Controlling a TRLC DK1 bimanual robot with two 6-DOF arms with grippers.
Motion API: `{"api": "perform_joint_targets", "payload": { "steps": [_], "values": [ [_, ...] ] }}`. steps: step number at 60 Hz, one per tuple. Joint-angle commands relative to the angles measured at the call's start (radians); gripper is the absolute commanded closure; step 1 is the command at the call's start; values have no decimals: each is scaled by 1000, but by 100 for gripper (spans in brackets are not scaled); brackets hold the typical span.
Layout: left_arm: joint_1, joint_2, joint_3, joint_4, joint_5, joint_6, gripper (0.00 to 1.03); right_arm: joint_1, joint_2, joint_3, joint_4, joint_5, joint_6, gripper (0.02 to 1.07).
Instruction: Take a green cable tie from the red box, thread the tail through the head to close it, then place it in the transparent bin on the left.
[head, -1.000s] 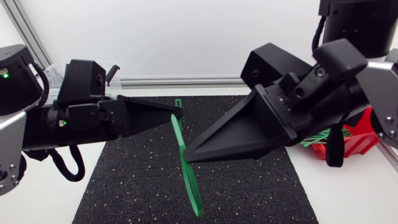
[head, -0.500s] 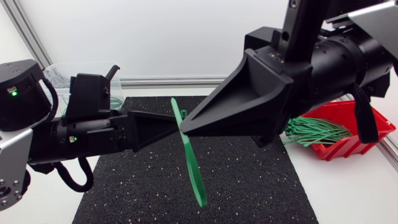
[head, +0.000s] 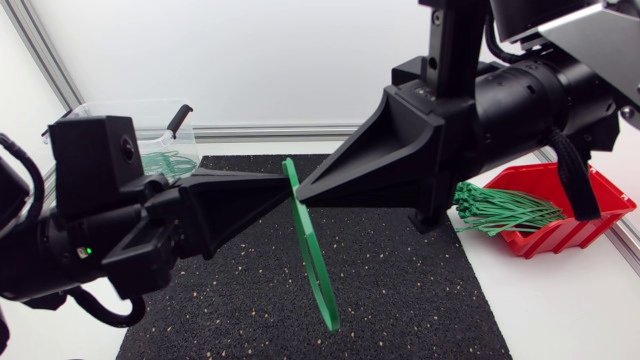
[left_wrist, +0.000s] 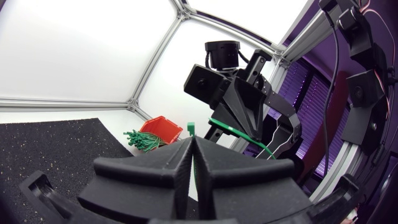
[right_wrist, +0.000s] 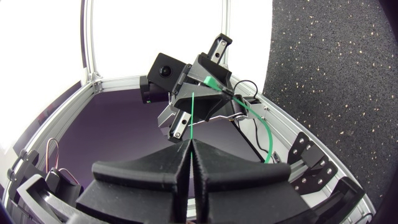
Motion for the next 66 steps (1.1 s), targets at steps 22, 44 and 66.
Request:
{"api": "perform_joint_targets", "payload": {
  "steps": [22, 44, 66],
  "values": [
    [-16, -3, -47, 50, -72, 96, 99, 1, 39, -6, -21, 7, 33, 101],
    [-76, -8, -51, 64, -135, 137, 99, -10, 45, -14, -18, 7, 33, 101],
    [-44, -28, -57, 66, -145, 65, 99, -19, 27, -22, -12, 5, 32, 101]
  ]
}}
